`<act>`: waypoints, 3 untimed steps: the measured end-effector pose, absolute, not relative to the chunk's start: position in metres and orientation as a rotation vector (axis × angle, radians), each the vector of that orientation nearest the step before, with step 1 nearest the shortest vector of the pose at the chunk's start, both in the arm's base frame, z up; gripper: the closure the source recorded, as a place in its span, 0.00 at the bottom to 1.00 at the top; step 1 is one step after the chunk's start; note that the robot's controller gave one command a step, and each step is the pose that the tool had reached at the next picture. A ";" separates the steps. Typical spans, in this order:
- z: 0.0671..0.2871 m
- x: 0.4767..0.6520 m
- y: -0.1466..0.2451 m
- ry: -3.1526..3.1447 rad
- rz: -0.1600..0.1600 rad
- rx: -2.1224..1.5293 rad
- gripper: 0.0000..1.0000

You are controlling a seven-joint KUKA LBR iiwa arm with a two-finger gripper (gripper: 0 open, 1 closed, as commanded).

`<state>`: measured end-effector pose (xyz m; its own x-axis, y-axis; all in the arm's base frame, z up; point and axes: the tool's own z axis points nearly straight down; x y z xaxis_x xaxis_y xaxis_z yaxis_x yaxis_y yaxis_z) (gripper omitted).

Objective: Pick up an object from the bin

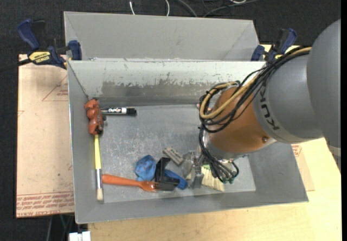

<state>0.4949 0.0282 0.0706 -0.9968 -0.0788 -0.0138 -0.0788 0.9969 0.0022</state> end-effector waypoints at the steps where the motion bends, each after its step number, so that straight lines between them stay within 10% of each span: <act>1: 0.071 0.495 0.028 3.125 0.004 -0.124 1.00; 3: 0.102 0.495 0.029 3.126 0.005 -0.126 1.00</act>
Offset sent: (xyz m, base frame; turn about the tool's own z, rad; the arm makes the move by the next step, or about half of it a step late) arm 0.0000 0.0001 0.0072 -0.0003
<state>0.4946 0.0287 0.1018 -0.9967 -0.0806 -0.0136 -0.0807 0.9967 0.0028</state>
